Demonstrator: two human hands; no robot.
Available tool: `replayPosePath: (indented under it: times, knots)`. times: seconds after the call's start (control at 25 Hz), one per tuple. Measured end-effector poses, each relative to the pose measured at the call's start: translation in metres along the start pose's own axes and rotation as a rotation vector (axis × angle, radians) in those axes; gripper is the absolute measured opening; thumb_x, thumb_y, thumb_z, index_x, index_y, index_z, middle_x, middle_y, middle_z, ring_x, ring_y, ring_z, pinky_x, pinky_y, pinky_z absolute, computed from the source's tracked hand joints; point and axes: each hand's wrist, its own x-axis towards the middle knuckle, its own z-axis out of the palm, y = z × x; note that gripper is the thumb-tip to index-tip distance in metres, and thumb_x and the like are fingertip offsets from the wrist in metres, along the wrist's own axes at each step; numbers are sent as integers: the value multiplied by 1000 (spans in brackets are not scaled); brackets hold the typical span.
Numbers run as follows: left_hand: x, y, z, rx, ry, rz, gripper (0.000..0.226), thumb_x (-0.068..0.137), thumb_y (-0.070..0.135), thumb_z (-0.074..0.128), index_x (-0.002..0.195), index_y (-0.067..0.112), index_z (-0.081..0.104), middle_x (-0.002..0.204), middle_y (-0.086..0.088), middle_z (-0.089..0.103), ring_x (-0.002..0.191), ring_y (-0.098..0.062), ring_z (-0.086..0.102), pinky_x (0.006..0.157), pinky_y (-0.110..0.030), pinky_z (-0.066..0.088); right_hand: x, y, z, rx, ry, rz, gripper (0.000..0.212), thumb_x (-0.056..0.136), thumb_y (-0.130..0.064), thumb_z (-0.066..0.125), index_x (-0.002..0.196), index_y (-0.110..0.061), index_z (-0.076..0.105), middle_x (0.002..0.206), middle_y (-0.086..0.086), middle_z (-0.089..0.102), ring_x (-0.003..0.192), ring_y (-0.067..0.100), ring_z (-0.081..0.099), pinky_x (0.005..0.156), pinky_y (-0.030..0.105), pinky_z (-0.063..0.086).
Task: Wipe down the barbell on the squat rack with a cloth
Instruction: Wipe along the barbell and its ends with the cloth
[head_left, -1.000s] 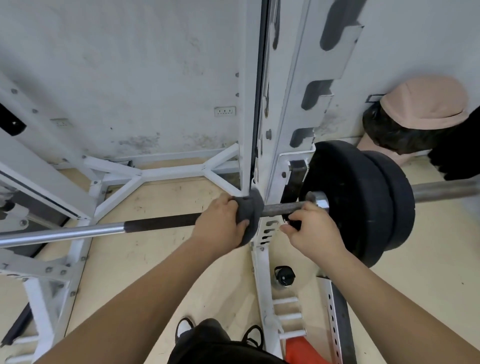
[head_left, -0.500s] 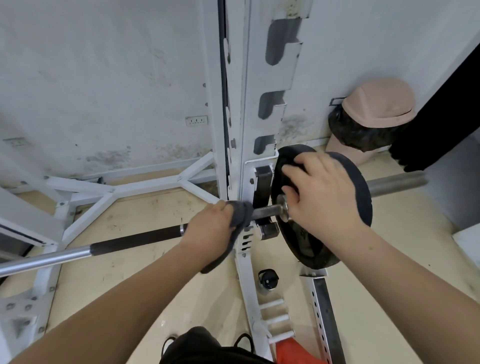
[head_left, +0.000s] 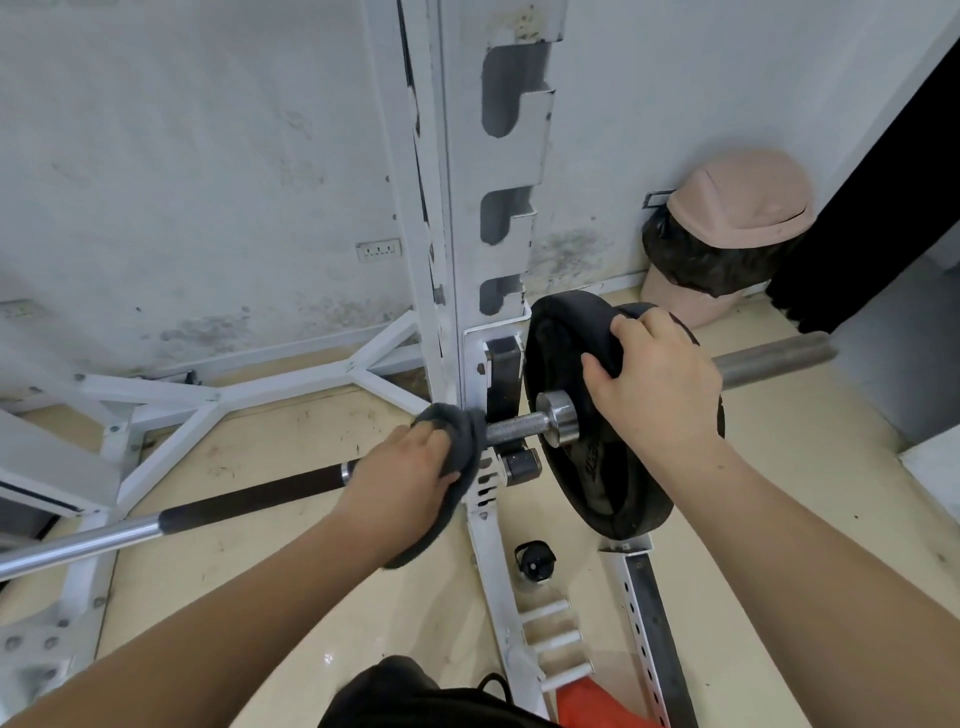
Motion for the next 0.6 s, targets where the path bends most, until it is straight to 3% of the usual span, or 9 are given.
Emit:
replayPosePath:
  times: [0.08,0.24,0.32,0.4,0.52,0.6]
  knots:
    - [-2,-2,-17,-67,36,-54,21,100,36,58,103,16,56,109,-6,62,101,-28,60,77,-35,40,2,-2,2,-20,5,-2,31,78,-33,77,90,-7,68,86,12,59,77,35,61,58,38,44]
    - [35,52,-27,-215,153,146,28,94,31,68,109,13,54,108,-7,63,101,-25,56,84,-34,43,7,-5,5,-43,-3,4,31,78,-32,77,92,-6,68,85,13,59,74,35,59,58,35,36]
    - [50,68,-17,-233,63,196,41,92,26,70,126,15,49,112,-6,65,103,-25,58,86,-36,48,7,-5,7,-72,-12,-7,34,80,-34,76,98,-6,68,87,13,59,75,35,60,58,36,37]
    - [55,74,-2,-100,-45,246,45,95,25,64,136,15,48,118,-7,66,107,-26,58,87,-37,50,8,-4,10,-75,-14,-21,37,80,-34,76,103,-6,69,89,13,60,75,34,61,59,35,34]
    - [56,76,0,23,-97,237,37,96,22,59,131,13,50,121,-5,63,107,-25,58,76,-35,48,8,-3,12,-60,-13,-1,39,80,-34,75,108,-7,70,90,13,61,75,34,61,60,34,33]
    - [49,71,-8,74,-174,174,36,96,20,62,130,15,52,124,-4,61,111,-26,59,78,-36,49,7,-4,12,-51,-1,-8,40,81,-34,75,110,-8,70,91,12,61,75,33,61,60,35,35]
